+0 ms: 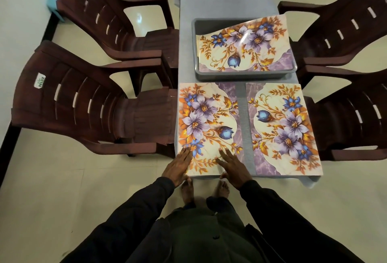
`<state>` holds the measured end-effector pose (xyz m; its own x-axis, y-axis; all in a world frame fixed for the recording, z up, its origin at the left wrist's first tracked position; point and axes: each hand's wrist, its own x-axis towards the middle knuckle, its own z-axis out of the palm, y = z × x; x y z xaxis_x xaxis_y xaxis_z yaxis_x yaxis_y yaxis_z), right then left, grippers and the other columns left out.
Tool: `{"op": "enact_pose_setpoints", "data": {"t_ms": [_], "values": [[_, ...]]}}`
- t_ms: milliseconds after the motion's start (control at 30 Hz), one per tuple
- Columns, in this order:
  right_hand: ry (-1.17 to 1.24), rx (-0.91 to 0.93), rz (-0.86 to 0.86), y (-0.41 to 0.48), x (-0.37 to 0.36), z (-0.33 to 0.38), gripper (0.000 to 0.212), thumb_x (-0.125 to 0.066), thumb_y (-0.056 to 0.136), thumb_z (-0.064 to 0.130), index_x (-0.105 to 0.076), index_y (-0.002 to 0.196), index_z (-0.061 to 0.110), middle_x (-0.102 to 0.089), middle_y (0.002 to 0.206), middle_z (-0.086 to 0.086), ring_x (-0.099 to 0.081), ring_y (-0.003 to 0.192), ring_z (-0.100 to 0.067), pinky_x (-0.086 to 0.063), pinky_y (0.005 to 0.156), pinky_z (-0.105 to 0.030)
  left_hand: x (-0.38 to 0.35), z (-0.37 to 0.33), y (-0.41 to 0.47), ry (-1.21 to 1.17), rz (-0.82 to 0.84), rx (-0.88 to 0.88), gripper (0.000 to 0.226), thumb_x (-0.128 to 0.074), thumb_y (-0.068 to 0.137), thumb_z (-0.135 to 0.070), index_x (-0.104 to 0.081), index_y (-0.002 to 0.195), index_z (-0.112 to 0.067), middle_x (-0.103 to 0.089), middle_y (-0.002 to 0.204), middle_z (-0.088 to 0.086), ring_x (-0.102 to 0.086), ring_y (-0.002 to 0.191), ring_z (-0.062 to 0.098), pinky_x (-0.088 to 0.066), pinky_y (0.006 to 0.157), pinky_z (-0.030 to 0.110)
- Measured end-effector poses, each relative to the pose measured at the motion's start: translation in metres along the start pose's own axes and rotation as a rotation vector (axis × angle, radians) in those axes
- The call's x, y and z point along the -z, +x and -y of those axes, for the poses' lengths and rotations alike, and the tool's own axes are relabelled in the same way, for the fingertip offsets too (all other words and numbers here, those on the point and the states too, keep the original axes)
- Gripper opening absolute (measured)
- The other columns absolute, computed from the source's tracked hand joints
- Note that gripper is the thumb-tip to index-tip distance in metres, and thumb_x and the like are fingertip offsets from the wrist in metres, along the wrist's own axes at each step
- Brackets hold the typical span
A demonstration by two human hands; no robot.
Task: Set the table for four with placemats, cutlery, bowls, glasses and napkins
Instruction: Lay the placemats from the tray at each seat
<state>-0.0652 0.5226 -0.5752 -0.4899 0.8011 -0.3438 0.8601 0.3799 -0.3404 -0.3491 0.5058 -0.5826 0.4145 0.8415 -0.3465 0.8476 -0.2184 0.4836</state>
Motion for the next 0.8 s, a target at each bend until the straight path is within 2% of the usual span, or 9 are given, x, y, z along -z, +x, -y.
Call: {"op": "enact_pose_setpoints", "data": {"t_ms": [167,300,433,567,700,800], "values": [[-0.009,-0.001,0.039,0.0008,-0.0015,-0.0012,0.091,-0.103,0.048,0.026,-0.065,0.130,0.021,-0.051,0.149,-0.017,-0.048,0.134,-0.047,-0.052,0.086,-0.064,-0.0013,0.0014,-0.0008,-0.002,-0.010,-0.016,0.102,-0.075,0.090,-0.034,-0.009,0.161,-0.006,-0.002,0.170,0.013,0.001,0.157,0.027,-0.014,0.125,0.036],[0.003,0.001,0.052,-0.0001,-0.0033,-0.0008,0.091,-0.100,0.055,0.024,-0.060,0.136,0.020,-0.045,0.154,-0.017,-0.039,0.140,-0.046,-0.045,0.096,-0.066,-0.0027,0.0023,-0.0030,-0.007,-0.018,-0.024,0.100,-0.076,0.090,-0.034,-0.013,0.161,-0.005,-0.005,0.169,0.014,0.007,0.152,0.022,-0.020,0.124,0.040],[0.025,-0.021,0.051,-0.0012,-0.0016,0.0001,0.089,-0.098,0.060,0.021,-0.058,0.139,0.020,-0.041,0.157,-0.017,-0.031,0.143,-0.044,-0.040,0.100,-0.068,-0.0026,0.0029,-0.0047,-0.013,-0.017,-0.020,0.098,-0.078,0.088,-0.033,-0.019,0.160,-0.003,-0.012,0.168,0.016,0.002,0.151,0.023,-0.026,0.122,0.044],[0.041,-0.030,0.054,-0.0023,-0.0001,0.0013,0.087,-0.100,0.056,0.019,-0.062,0.135,0.020,-0.048,0.152,-0.018,-0.039,0.139,-0.045,-0.047,0.093,-0.067,-0.0020,0.0019,-0.0035,-0.005,0.003,-0.010,0.097,-0.077,0.089,-0.033,-0.019,0.160,-0.004,-0.011,0.169,0.014,-0.002,0.155,0.026,-0.027,0.122,0.042],[0.021,-0.030,0.085,-0.0018,0.0011,0.0034,0.092,-0.103,0.049,0.024,-0.062,0.132,0.019,-0.053,0.147,-0.019,-0.050,0.132,-0.049,-0.050,0.089,-0.065,-0.0047,0.0042,-0.0045,0.003,-0.013,-0.013,0.097,-0.080,0.086,-0.031,-0.023,0.159,-0.004,-0.018,0.167,0.017,-0.010,0.154,0.029,-0.034,0.118,0.046],[0.015,-0.027,0.077,-0.0043,0.0030,0.0068,0.091,-0.100,0.056,0.023,-0.058,0.137,0.019,-0.048,0.151,-0.020,-0.039,0.139,-0.047,-0.044,0.097,-0.067,-0.0047,0.0045,-0.0044,0.043,-0.001,-0.017,0.098,-0.077,0.089,-0.035,-0.018,0.161,-0.006,-0.013,0.169,0.015,-0.010,0.156,0.031,-0.029,0.120,0.043]]}}
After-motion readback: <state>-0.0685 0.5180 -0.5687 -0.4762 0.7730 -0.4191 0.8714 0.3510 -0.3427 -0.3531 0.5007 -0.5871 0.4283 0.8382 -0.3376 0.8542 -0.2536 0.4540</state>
